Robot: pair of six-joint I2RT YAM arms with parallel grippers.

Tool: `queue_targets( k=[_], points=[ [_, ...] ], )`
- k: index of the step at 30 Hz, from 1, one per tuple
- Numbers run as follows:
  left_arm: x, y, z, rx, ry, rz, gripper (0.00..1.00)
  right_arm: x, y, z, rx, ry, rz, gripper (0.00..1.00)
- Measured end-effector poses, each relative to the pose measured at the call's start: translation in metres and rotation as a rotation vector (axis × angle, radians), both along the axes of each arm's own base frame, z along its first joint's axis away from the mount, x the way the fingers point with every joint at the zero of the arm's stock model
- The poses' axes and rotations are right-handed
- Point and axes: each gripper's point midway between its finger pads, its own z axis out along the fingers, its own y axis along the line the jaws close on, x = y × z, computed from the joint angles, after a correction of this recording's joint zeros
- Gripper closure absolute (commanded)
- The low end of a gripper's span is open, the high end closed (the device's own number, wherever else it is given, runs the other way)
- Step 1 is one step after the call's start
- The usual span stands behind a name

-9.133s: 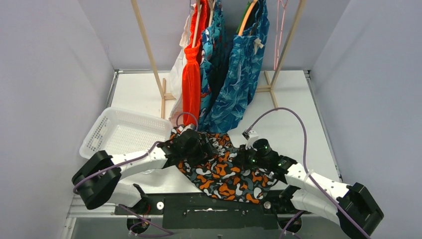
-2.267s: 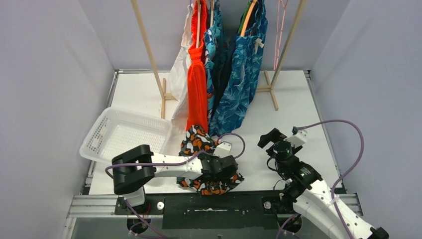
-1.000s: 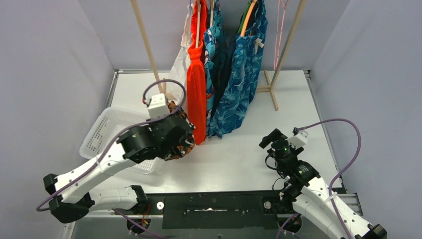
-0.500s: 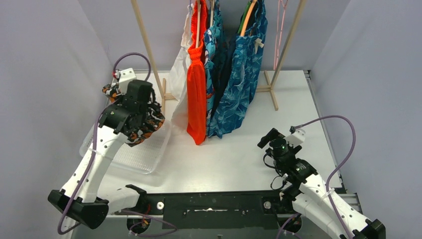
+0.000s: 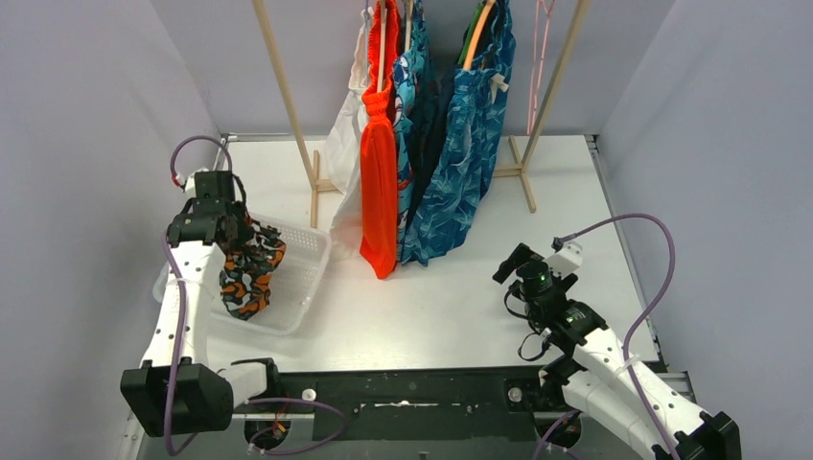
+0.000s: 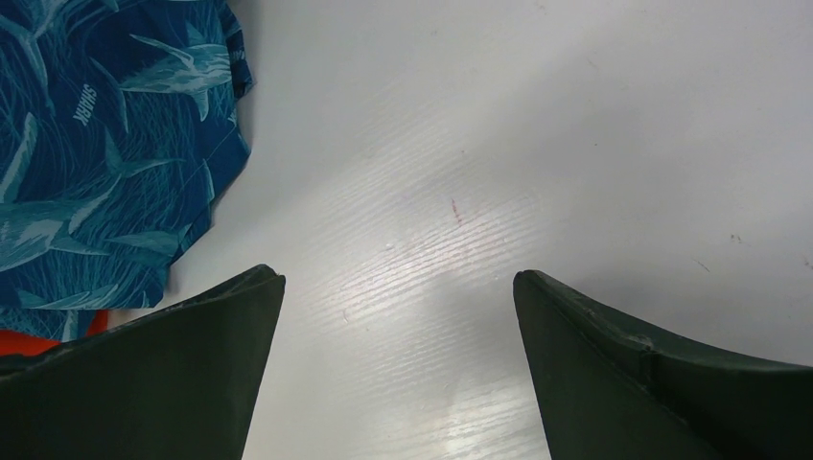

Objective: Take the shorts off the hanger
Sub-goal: Place the shorts in the basket.

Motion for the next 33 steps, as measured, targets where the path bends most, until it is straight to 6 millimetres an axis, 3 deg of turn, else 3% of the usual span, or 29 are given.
queue_targets(
  k=[10, 23, 29, 30, 32, 33],
  points=[
    [-0.009, 0.044, -0.077, -0.130, 0.118, 0.177, 1.00, 0.006, 0.002, 0.012, -0.029, -0.018, 0.033, 0.05],
    [0.004, 0.065, -0.105, -0.097, 0.152, 0.233, 1.00, 0.006, -0.001, 0.019, -0.036, -0.033, 0.039, 0.05],
    [0.000, 0.056, -0.146, -0.161, 0.176, 0.264, 1.00, 0.004, -0.002, 0.024, -0.026, -0.052, 0.038, 0.04],
    [-0.003, 0.052, -0.155, -0.184, 0.184, 0.263, 0.94, 0.004, -0.003, 0.024, -0.027, -0.050, 0.037, 0.04],
    [-0.009, 0.044, -0.170, -0.224, 0.204, 0.263, 0.60, 0.003, -0.003, 0.023, -0.029, -0.046, 0.037, 0.04],
    [-0.010, 0.041, -0.175, -0.241, 0.211, 0.263, 0.52, 0.003, -0.003, 0.023, -0.030, -0.044, 0.037, 0.04]
  ],
)
